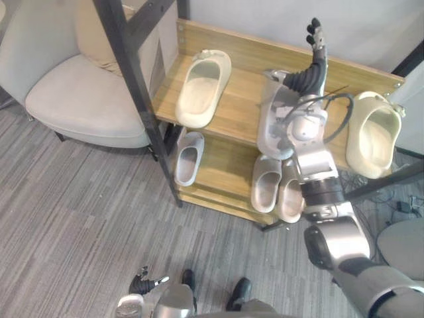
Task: Organize the slippers on the shoe rack
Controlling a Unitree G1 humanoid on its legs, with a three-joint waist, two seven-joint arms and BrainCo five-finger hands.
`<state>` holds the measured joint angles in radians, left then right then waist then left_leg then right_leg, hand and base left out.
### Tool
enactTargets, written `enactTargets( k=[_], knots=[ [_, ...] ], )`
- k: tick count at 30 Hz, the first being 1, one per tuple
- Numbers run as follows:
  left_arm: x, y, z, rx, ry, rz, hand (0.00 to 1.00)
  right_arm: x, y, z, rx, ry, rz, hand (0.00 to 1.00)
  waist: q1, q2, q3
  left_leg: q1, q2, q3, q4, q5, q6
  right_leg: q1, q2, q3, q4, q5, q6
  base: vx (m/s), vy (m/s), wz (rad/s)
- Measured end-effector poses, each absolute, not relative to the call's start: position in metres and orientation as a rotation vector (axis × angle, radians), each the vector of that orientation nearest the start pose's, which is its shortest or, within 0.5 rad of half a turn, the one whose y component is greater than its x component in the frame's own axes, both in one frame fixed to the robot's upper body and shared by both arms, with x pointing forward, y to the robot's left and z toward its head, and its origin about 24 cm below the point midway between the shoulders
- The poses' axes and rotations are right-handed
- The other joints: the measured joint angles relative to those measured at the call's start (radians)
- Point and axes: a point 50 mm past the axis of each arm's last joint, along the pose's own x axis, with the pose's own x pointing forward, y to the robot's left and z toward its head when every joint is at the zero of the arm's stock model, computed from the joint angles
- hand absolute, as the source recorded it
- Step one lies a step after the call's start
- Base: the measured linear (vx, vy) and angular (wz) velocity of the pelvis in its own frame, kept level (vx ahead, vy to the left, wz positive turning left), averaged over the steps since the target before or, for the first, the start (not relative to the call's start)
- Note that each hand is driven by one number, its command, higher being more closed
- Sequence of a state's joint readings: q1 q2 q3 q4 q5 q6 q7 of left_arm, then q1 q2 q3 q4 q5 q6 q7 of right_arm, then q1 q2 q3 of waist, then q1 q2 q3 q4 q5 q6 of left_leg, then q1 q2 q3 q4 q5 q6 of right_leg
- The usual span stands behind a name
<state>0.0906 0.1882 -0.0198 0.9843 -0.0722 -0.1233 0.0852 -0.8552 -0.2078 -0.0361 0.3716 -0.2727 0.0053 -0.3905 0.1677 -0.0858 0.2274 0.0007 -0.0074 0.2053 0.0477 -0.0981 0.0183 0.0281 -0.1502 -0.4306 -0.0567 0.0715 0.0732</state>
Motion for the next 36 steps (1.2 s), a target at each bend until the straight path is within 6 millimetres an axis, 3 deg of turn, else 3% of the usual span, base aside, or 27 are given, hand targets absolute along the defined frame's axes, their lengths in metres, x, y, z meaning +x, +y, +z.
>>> enactTargets(
  k=[4,15,36],
  knots=[
    [0.114,0.224,-0.145,0.157,0.941,0.198,0.00,0.369,-0.162,0.214,-0.374,-0.503,-0.367,0.00,-0.002,0.000,0.000,0.000,-0.002,0.002,0.000,-0.001,0.001,-0.003,-0.003,0.003,0.004,0.000,0.000,-0.01,-0.001,-0.01],
    [0.113,0.224,-0.145,0.161,0.943,0.196,0.00,0.351,-0.184,0.179,-0.349,-0.428,-0.429,0.00,-0.006,0.001,0.000,0.008,-0.004,0.012,-0.003,0.002,0.000,-0.009,-0.004,0.019,0.014,0.000,0.001,-0.03,-0.008,-0.04],
    [0.113,0.224,-0.145,0.170,0.947,0.183,0.00,0.344,-0.193,0.172,-0.297,-0.425,-0.459,0.00,-0.007,0.009,0.006,0.034,-0.020,-0.007,-0.089,0.054,0.003,-0.002,-0.004,0.003,-0.009,0.007,0.001,0.00,-0.005,0.02]
  ],
)
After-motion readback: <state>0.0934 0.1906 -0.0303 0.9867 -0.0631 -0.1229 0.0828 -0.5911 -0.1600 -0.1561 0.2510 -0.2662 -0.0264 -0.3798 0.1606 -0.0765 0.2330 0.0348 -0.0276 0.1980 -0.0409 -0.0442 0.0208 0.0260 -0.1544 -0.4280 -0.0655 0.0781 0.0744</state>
